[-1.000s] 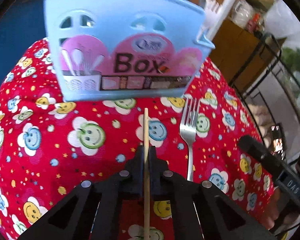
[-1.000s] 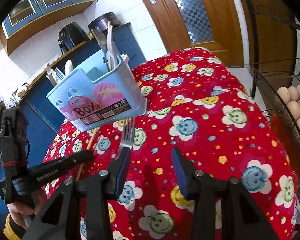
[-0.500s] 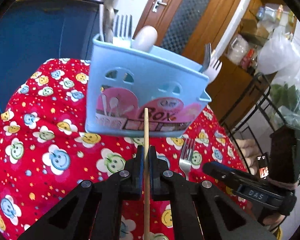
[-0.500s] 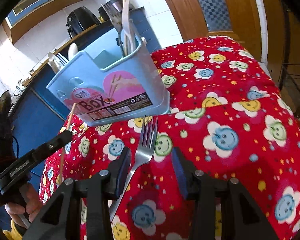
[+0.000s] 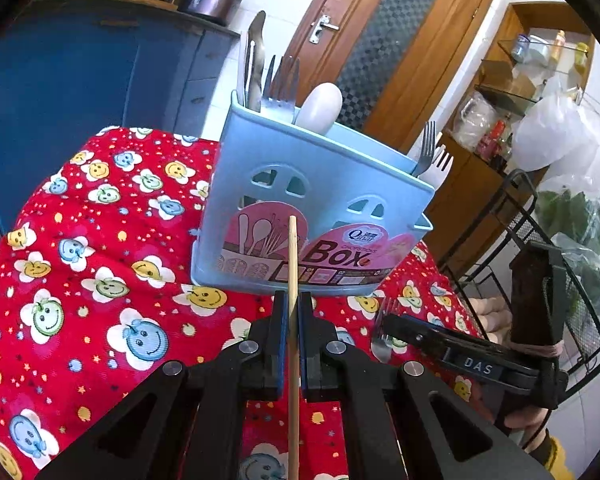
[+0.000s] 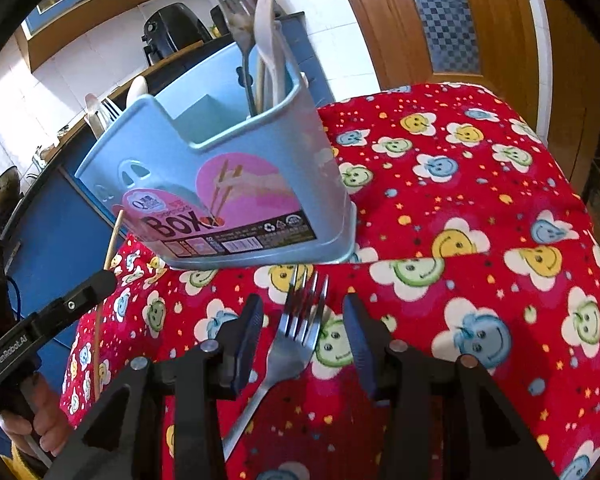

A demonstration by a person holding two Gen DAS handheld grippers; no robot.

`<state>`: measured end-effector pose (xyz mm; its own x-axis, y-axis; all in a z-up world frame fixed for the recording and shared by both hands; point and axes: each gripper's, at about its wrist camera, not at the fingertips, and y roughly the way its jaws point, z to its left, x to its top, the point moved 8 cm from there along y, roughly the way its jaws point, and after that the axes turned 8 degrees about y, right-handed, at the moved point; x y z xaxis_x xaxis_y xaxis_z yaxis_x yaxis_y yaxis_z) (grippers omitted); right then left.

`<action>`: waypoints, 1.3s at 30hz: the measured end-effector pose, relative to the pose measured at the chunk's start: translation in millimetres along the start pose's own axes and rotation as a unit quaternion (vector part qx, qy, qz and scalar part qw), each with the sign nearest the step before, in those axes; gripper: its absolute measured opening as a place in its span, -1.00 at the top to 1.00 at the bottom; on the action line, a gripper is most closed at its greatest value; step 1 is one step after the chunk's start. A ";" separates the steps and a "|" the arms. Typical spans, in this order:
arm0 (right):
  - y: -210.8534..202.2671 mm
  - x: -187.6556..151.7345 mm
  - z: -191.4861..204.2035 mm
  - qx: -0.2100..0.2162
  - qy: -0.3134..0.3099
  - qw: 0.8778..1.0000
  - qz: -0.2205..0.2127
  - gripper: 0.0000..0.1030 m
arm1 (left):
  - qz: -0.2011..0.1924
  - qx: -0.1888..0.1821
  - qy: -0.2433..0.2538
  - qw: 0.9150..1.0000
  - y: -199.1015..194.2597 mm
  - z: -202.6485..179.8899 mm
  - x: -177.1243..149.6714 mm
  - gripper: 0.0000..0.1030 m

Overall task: Organize utensils
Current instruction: 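Lift the chopstick with the left tool over the holder while the right tool carries the fork there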

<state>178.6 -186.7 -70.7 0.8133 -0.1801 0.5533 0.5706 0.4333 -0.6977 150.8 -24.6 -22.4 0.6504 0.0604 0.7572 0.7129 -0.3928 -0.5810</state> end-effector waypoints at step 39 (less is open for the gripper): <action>-139.2 18.3 47.3 -0.011 -0.026 0.978 -0.206 0.93 | -0.091 0.019 0.016 0.996 -64.4 -9.1 25.5 0.92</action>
<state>108.7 -208.5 58.0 0.5073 -0.2892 0.8118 0.8513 0.3144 -0.4200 119.1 -6.1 37.1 0.5020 0.0986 0.8592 0.8275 -0.3435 -0.4441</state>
